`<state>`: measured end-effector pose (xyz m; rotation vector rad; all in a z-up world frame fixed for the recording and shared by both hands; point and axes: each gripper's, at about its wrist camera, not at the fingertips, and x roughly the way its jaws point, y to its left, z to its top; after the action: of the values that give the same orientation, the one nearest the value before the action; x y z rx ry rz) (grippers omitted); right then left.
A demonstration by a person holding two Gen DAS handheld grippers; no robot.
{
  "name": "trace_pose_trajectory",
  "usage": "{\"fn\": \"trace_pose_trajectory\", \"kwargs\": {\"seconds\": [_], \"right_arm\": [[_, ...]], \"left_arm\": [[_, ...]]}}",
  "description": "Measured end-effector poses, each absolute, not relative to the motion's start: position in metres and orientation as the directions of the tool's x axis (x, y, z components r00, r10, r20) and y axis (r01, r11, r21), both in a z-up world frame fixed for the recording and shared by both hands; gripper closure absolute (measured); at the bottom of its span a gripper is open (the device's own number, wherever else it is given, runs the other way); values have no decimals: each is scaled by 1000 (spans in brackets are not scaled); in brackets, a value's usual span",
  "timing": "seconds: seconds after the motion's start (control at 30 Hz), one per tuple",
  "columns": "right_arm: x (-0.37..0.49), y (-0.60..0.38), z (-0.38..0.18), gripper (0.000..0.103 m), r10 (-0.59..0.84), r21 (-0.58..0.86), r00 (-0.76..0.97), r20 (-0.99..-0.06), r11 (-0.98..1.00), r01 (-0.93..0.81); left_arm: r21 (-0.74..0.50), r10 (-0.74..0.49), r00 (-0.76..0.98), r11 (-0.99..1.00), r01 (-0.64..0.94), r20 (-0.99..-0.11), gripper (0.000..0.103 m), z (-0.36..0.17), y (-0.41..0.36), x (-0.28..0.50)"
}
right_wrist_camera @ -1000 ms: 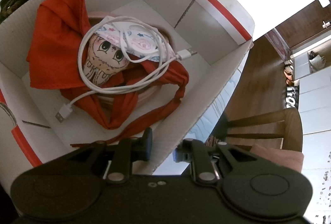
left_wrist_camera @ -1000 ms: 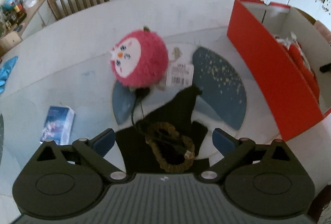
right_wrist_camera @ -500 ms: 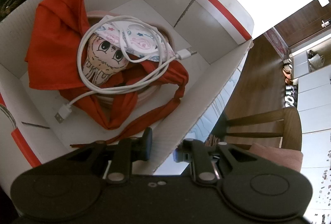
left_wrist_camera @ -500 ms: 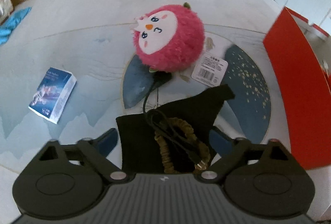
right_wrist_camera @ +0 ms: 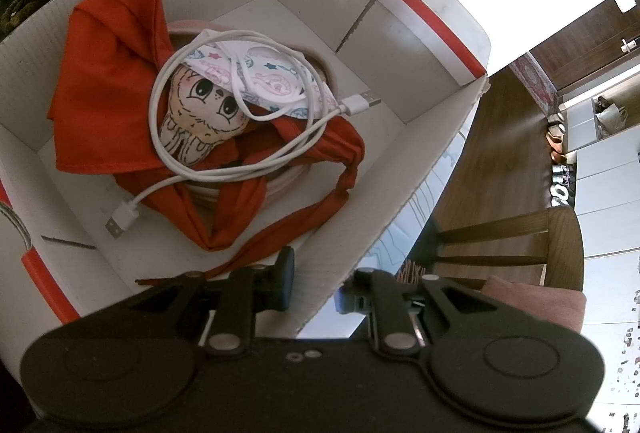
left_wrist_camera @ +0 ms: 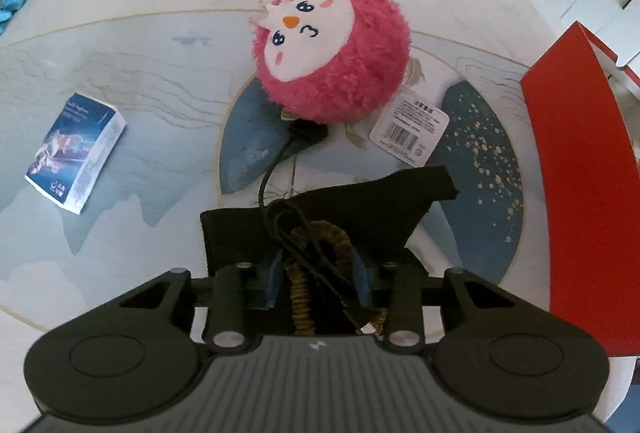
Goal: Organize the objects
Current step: 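Move the left tool back to the black cloth on the table, then close the left gripper on the black cable and lift it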
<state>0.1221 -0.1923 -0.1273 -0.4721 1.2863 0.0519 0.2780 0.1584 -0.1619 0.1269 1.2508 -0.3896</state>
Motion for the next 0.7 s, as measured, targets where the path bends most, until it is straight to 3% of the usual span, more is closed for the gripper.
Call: {"fn": "trace_pose_trajectory", "kwargs": {"seconds": [0.07,0.27,0.7], "right_arm": [[122,-192,-127,85,-222,-309,294,-930,904,-296],[122,-192,-127,85,-222,-309,293,-930,904,-296],[122,-192,-127,85,-223,-311,294,-929,903,-297]], "left_arm": [[-118,-223,260,924,363,-940,82,-160,158,278],[-118,-227,275,924,363,-934,92,-145,167,281],[-108,-268,304,884,454,-914,94,-88,170,262]]}}
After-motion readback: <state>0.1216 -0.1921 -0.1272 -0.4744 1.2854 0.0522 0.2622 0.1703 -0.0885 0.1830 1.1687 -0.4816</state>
